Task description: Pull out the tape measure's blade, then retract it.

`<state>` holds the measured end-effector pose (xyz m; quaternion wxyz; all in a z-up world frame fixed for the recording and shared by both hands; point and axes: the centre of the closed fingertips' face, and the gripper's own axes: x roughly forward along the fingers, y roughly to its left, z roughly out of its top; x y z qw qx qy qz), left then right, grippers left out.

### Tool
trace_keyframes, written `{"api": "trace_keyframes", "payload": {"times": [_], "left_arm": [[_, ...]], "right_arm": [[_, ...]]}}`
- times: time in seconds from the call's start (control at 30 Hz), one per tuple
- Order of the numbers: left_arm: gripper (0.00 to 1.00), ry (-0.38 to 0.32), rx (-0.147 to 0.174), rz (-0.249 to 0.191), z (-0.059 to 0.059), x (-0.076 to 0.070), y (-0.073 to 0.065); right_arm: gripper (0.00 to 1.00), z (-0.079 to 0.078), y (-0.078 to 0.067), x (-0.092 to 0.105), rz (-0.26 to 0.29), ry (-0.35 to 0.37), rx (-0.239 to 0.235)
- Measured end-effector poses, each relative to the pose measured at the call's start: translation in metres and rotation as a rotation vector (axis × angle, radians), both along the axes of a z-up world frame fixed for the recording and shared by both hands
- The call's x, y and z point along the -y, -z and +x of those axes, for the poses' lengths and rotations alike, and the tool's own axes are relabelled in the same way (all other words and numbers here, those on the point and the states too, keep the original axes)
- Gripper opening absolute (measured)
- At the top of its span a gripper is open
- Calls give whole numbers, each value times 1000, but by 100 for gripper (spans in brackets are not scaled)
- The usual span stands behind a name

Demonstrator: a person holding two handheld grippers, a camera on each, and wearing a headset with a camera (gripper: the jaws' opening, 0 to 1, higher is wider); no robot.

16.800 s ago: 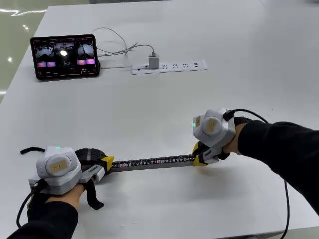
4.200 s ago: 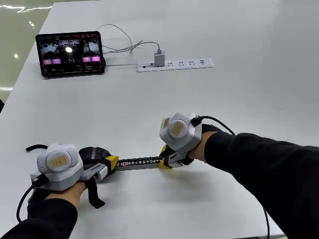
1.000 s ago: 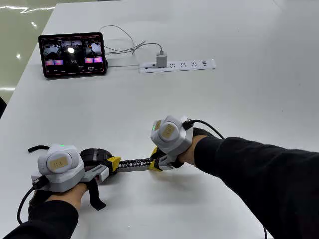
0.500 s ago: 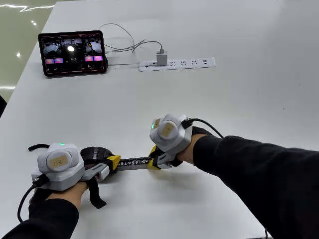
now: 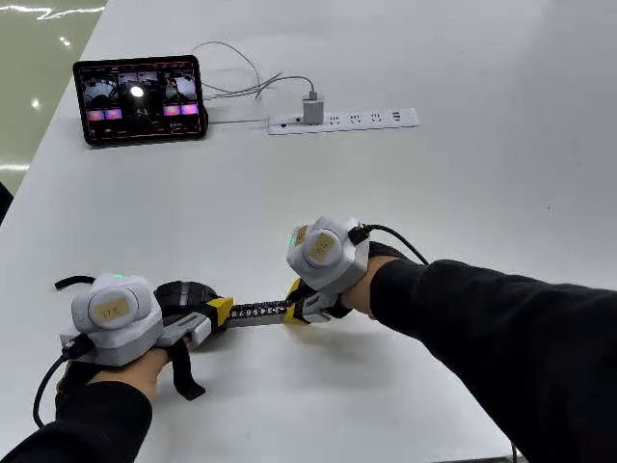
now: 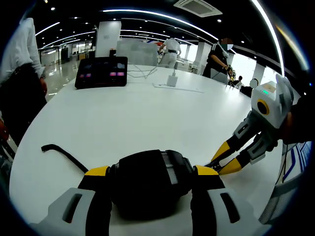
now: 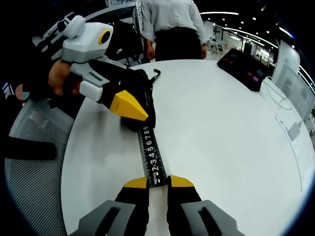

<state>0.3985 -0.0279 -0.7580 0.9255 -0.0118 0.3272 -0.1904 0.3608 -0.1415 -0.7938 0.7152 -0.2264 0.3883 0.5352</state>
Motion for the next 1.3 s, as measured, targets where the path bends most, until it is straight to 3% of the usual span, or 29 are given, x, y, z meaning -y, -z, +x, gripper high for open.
{"api": "trace_keyframes", "payload": {"times": [1.3], "left_arm": [[60, 5, 0, 0, 1, 0, 1]], "right_arm": [[9, 1, 0, -11, 17, 0, -3]]}}
